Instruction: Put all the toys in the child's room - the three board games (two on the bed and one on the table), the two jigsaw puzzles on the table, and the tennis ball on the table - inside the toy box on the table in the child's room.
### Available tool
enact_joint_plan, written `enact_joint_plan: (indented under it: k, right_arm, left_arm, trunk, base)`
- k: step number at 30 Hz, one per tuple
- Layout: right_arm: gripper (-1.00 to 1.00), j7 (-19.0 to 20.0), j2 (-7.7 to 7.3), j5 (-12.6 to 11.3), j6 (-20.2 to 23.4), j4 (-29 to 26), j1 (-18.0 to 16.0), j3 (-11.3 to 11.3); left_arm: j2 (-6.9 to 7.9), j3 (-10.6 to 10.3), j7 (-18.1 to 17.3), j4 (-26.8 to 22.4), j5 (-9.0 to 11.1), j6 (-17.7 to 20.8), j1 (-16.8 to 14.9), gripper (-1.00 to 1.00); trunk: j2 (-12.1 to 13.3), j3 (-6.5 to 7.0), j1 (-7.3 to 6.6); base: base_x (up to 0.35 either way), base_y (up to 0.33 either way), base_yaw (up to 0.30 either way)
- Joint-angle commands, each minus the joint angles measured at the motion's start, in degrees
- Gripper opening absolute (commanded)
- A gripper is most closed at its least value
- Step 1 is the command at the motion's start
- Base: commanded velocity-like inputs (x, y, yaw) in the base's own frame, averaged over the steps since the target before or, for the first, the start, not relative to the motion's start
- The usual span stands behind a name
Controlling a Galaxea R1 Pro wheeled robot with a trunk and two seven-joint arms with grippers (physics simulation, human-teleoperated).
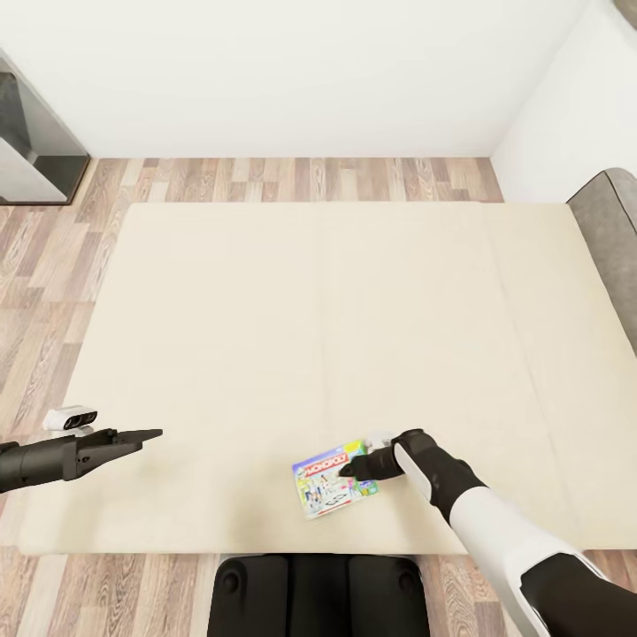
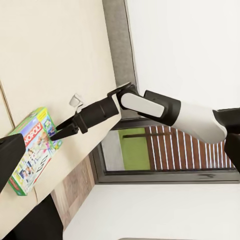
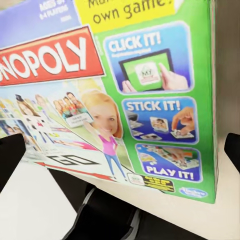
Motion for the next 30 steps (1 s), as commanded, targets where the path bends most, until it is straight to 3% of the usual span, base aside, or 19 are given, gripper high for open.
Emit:
enact_joint_plan:
  k: [1,17,30]
  right_arm:
    - [1.0,0.2,0.05,0.2,0.2,0.0,0.0,0.1]
    - [1.0,0.5,1.37,0.2,-1.5,0.0,1.8,0.1]
    - [1.0,0.5,1.53,0.3,-1.5,0.0,2.7,0.1]
  left_arm:
    - [0.02,0.0,-0.2,0.0,0.0,0.6,0.0,1.0]
    - [0.02,0.0,-0.2,0.0,0.0,0.6,0.0,1.0]
    - [0.02,0.0,-0.2,0.0,0.0,0.6,0.0,1.0]
  trunk:
    - [-0.1,-0.06,0.03]
    - [-0.1,-0.06,0.03]
    - [-0.1,-0.06,0.03]
  base:
    - [0.0,0.0,0.0]
    - [0.0,0.0,0.0]
    - [0.0,0.0,0.0]
